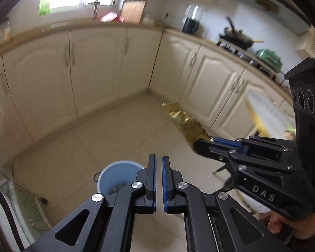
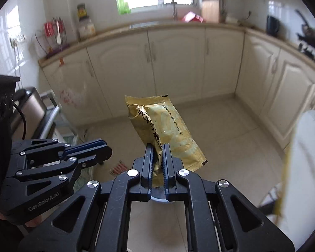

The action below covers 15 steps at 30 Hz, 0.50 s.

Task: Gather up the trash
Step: 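Carry both packets over the blue bucket and open both tools to drop them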

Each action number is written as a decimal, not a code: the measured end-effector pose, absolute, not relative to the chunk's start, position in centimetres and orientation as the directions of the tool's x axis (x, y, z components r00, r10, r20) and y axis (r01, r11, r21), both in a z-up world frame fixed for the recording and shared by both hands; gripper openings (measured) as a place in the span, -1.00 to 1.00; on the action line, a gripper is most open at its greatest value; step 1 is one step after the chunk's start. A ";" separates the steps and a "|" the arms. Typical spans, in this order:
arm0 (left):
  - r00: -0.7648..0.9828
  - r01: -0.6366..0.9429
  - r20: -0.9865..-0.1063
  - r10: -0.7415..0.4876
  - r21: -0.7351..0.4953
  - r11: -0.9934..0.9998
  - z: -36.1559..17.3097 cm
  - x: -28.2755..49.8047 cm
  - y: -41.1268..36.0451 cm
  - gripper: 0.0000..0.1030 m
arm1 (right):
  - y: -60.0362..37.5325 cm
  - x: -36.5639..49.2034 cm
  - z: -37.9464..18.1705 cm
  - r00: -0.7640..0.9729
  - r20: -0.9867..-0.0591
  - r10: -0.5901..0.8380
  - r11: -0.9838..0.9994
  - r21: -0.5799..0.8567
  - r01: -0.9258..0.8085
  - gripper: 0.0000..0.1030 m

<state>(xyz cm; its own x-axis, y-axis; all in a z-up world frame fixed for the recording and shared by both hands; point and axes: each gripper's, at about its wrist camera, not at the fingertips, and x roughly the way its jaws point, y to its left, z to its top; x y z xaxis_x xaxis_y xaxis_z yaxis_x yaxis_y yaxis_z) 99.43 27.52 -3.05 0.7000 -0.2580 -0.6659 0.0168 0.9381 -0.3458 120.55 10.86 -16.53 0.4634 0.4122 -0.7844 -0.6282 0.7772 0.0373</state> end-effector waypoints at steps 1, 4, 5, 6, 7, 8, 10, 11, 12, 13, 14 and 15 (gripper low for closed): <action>0.683 0.014 -0.677 -0.275 -0.364 0.931 -5.0 100.6 28.6 -0.99 | 11.4 121.6 -18.5 0.441 -0.805 0.396 0.779 0.040 -0.626 -0.83; 0.619 -0.004 -0.724 -0.304 -0.390 0.921 -9.1 102.9 30.2 -0.99 | 13.1 124.4 -25.0 0.352 -0.862 0.365 0.782 0.079 -0.619 -0.83; 0.605 -0.012 -0.734 -0.308 -0.395 0.919 -10.2 103.5 30.6 -0.99 | 13.7 125.3 -27.0 0.326 -0.879 0.348 0.781 0.080 -0.619 -0.83; 0.593 -0.025 -0.742 -0.312 -0.405 0.914 -11.2 104.2 31.2 -0.99 | 14.0 126.1 -29.1 0.301 -0.894 0.331 0.782 0.082 -0.617 -0.83; 0.579 -0.040 -0.753 -0.312 -0.409 0.911 -12.3 104.8 31.9 -0.99 | 14.2 126.8 -30.8 0.274 -0.905 0.325 0.783 0.095 -0.615 -0.83; 0.564 -0.052 -0.766 -0.309 -0.407 0.912 -13.2 105.1 32.3 -0.99 | 14.2 127.7 -32.9 0.234 -0.918 0.321 0.788 0.122 -0.603 -0.83; 0.544 -0.069 -0.784 -0.299 -0.397 0.915 -14.7 105.6 33.3 -0.99 | 13.9 128.6 -35.7 0.195 -0.929 0.313 0.796 0.145 -0.588 -0.83; 0.540 -0.070 -0.786 -0.302 -0.400 0.914 -15.4 105.9 33.6 -0.99 | 13.9 128.9 -36.9 0.180 -0.934 0.309 0.796 0.150 -0.587 -0.83; 0.530 -0.076 -0.795 -0.295 -0.391 0.917 -16.1 106.6 33.9 -0.99 | 14.0 129.3 -38.0 0.164 -0.936 0.310 0.793 0.160 -0.587 -0.83; 0.521 -0.080 -0.806 -0.282 -0.375 0.924 -16.6 107.0 33.8 -0.99 | 14.1 129.7 -38.9 0.152 -0.938 0.311 0.791 0.167 -0.589 -0.83; 0.516 -0.083 -0.814 -0.268 -0.359 0.930 -17.3 107.3 33.6 -0.99 | 14.3 130.1 -39.8 0.144 -0.941 0.305 0.790 0.165 -0.591 -0.83; 0.509 -0.089 -0.821 -0.259 -0.350 0.933 -18.1 107.8 33.3 -0.99 | 14.5 130.4 -40.6 0.141 -0.941 0.307 0.784 0.166 -0.598 -0.83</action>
